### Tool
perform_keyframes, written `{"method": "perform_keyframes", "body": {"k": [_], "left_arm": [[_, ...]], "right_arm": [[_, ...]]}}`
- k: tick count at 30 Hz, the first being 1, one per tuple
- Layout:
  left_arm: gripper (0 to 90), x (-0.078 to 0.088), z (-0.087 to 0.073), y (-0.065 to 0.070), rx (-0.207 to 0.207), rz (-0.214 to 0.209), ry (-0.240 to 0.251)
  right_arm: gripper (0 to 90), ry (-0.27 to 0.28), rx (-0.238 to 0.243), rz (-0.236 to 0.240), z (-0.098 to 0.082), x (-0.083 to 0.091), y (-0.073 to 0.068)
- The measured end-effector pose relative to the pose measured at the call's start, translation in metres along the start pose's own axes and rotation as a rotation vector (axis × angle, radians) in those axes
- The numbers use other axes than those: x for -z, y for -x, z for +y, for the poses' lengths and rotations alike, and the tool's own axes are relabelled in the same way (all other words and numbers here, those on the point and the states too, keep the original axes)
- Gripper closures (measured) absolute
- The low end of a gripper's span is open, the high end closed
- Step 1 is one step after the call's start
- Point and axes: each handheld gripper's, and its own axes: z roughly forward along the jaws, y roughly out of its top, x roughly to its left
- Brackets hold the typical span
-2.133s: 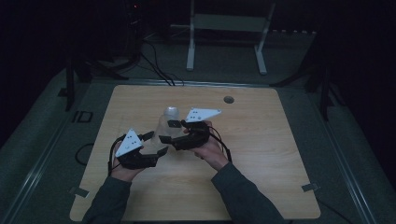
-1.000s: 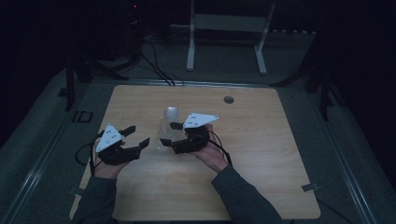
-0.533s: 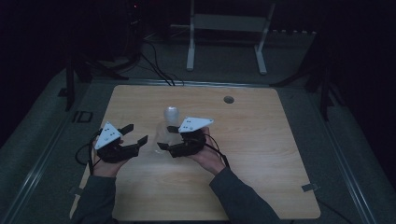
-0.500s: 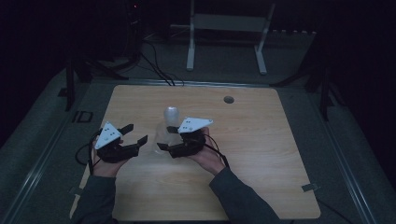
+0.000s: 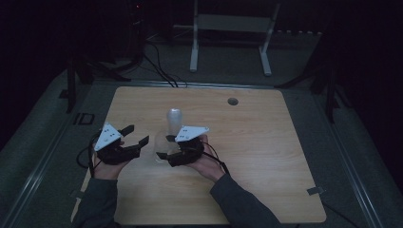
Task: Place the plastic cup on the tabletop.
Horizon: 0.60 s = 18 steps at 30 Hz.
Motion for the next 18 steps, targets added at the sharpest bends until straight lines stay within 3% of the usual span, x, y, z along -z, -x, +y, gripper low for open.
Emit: {"method": "perform_keyframes", "body": {"k": [18], "left_arm": [[30.4, 0.003, 0.002, -0.001, 0.015, 0.015, 0.015]], "right_arm": [[30.8, -0.07, 0.008, 0.011, -0.02, -0.023, -0.009]]}}
